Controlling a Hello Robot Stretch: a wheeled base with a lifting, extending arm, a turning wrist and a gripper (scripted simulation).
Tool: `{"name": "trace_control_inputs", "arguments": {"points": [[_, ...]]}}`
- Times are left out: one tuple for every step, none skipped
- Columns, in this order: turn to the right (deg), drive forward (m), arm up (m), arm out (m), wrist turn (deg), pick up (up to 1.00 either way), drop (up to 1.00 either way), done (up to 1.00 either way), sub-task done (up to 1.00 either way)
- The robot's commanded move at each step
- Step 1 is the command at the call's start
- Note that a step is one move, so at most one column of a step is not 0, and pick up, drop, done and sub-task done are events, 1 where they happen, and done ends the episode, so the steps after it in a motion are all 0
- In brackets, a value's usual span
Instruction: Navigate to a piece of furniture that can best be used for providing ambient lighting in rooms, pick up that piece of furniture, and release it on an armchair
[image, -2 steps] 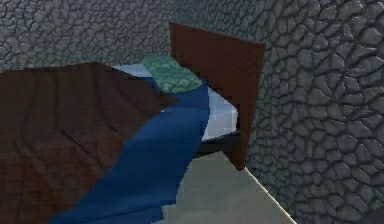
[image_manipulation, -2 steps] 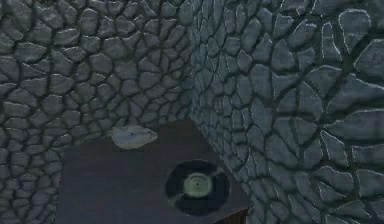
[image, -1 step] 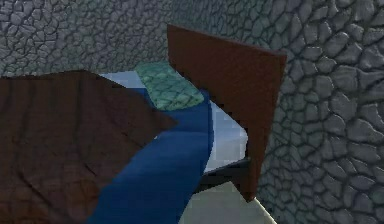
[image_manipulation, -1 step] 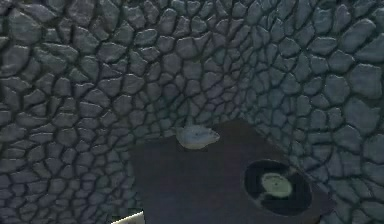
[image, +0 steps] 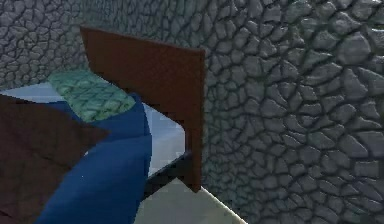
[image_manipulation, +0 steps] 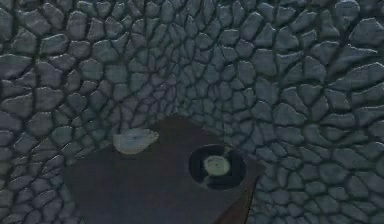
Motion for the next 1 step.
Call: {"name": "trace_control_inputs", "arguments": {"points": [[0.0,0.2,0.0,0.0,0.0,0.0,0.0,0.0,0.0]]}}
